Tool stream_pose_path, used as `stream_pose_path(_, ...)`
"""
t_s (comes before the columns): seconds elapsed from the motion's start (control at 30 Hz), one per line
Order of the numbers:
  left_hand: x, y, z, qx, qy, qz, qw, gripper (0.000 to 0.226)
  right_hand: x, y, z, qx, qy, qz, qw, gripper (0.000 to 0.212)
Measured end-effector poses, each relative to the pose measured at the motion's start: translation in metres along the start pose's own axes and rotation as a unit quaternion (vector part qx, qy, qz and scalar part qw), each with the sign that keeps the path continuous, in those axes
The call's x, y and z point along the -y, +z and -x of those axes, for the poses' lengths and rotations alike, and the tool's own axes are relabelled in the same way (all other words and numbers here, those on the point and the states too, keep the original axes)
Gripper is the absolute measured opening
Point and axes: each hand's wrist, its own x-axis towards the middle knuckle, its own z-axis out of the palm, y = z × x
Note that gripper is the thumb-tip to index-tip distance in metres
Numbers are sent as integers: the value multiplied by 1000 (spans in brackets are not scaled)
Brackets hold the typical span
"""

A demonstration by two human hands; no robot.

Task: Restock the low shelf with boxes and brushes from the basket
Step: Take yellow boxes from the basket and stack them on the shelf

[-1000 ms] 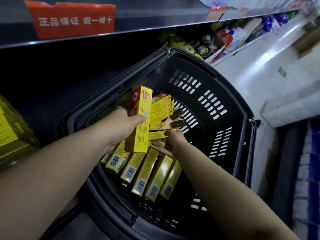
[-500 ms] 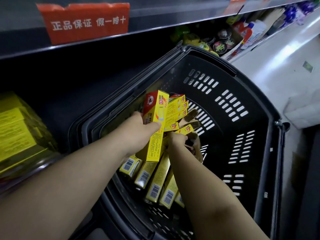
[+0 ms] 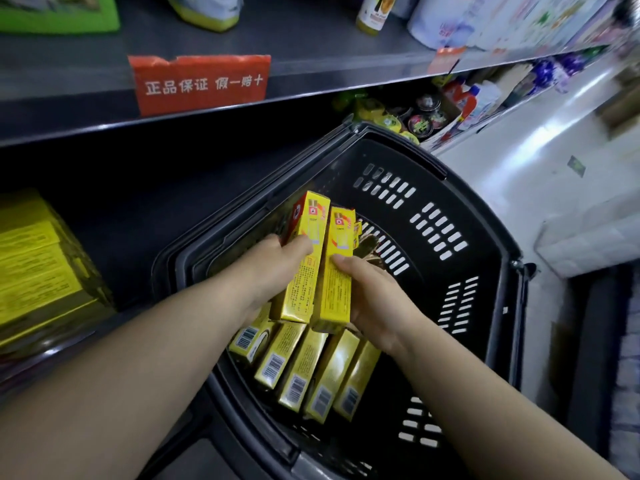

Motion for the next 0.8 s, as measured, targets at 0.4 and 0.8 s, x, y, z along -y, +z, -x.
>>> stream_pose_path(0.4,-5,-2,16,102,29,32,994,50,-2,12,14,-3,-75,66,995,55)
stream_pose_path(0.8,4,-5,1,-17,9,-118,993,46,-36,-64,-128,-224,98,234,941,37)
